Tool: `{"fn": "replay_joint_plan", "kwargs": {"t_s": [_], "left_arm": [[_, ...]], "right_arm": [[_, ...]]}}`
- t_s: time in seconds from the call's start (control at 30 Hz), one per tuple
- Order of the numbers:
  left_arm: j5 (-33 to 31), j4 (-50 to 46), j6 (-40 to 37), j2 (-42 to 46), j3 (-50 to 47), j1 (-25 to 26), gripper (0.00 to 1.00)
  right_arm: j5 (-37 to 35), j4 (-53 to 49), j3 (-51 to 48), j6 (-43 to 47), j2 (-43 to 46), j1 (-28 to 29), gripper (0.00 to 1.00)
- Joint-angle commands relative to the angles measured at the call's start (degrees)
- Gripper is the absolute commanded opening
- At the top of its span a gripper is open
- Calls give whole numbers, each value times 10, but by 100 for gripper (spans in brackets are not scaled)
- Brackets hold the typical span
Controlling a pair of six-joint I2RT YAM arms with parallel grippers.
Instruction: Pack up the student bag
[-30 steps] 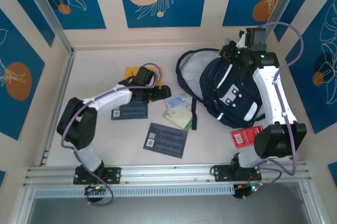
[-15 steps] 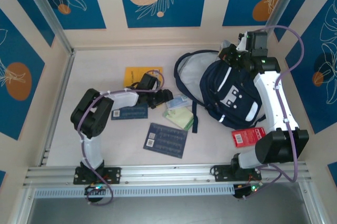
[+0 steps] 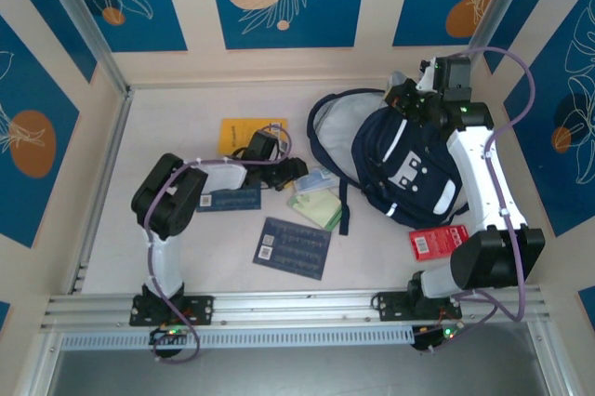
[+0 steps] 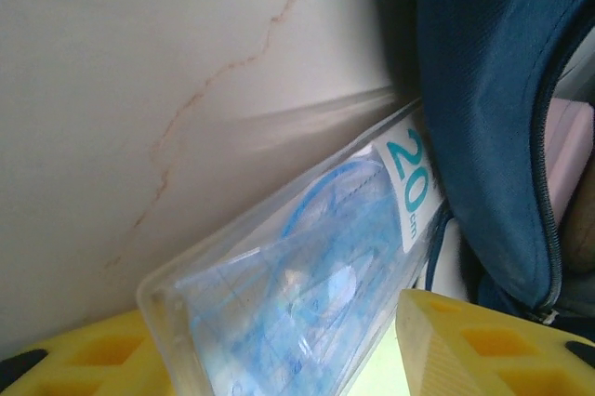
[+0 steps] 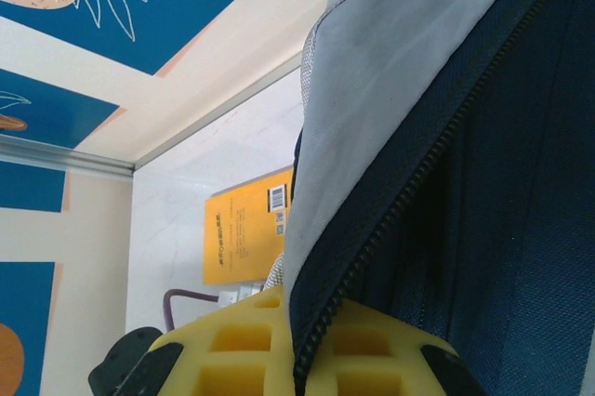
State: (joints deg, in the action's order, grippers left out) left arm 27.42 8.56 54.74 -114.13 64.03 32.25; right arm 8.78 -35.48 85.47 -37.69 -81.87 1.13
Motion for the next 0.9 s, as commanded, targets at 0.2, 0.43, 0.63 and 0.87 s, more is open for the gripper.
{"fn": "replay_joint_plan", "kwargs": {"t_s": [0.2,0.43,0.63,0.87], "left_arm": [[34,34,20,-57,21,1,23],[-9,-74,-37,18,48,0,0],[-76,-191,-82,128,60,-8,0],[-137,-304,-136,263,45,-32,0]], "right_arm": [[23,4,-3,-8,26,1,0],[-13,-35,32,61,7,9,0],[-93,-58,64,171,-23,37,0],[-95,-62,115,242,-64,72,0]]}}
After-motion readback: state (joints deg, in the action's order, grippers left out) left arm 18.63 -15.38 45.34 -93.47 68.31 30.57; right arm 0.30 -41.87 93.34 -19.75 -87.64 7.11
